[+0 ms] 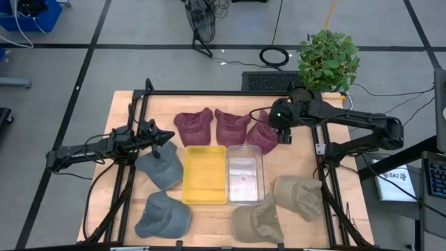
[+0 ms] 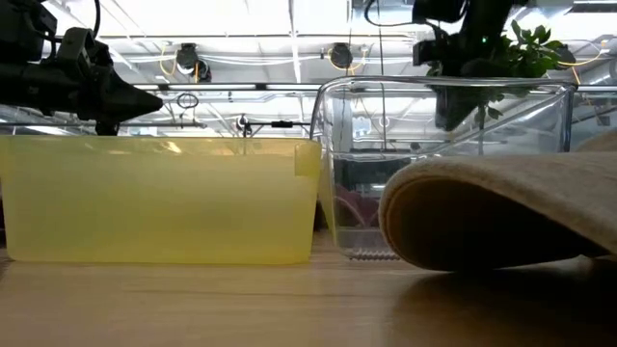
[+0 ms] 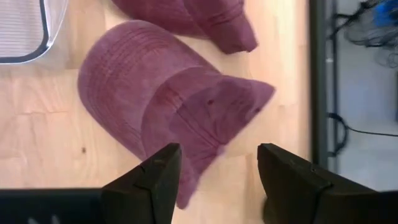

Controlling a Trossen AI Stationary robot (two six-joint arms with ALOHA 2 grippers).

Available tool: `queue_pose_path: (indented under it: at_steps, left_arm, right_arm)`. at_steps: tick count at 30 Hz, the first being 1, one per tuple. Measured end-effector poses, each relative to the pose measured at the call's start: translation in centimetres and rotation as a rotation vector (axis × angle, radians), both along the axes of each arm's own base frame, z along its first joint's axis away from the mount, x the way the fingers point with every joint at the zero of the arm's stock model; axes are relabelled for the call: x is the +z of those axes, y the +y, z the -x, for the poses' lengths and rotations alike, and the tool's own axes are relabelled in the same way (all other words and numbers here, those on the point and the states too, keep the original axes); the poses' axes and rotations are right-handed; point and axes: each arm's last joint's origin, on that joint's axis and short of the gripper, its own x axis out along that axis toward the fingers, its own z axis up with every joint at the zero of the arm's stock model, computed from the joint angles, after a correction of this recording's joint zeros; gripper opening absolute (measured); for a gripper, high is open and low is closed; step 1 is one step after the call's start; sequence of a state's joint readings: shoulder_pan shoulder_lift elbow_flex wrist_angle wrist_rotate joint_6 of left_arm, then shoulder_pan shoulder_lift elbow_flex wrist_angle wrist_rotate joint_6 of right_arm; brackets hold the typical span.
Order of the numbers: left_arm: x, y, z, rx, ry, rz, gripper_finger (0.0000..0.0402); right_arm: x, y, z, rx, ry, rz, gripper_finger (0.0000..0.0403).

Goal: Pick & Place hat
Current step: Put the right red cap into the transparent bin

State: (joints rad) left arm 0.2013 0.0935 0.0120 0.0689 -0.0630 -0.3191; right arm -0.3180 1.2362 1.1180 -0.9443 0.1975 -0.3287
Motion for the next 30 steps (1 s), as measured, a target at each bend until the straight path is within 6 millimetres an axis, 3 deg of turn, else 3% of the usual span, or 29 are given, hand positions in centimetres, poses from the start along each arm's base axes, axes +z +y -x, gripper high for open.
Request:
queue_pose_path:
  at_steps: [9, 14, 30]
  left_arm:
    - [-0.1, 0.0, 0.0, -0.006, 0.021, -0.018, 0.001]
    - [-0.1, 0.0, 0.0, -0.005, 0.022, -0.025, 0.001]
    - [-0.1, 0.1, 0.0, 0.035, 0.022, -0.033, 0.001]
  right_arm:
    - [-3.4, -0.9, 0.7, -0.015, 0.002, -0.122, 0.0199]
    - [-5.3, -1.1, 0.7, 0.007, -0.026, -0.098, 0.0199]
    - [-8.8, -0.8, 1.4, -0.013, -0.041, -0.13, 0.0199]
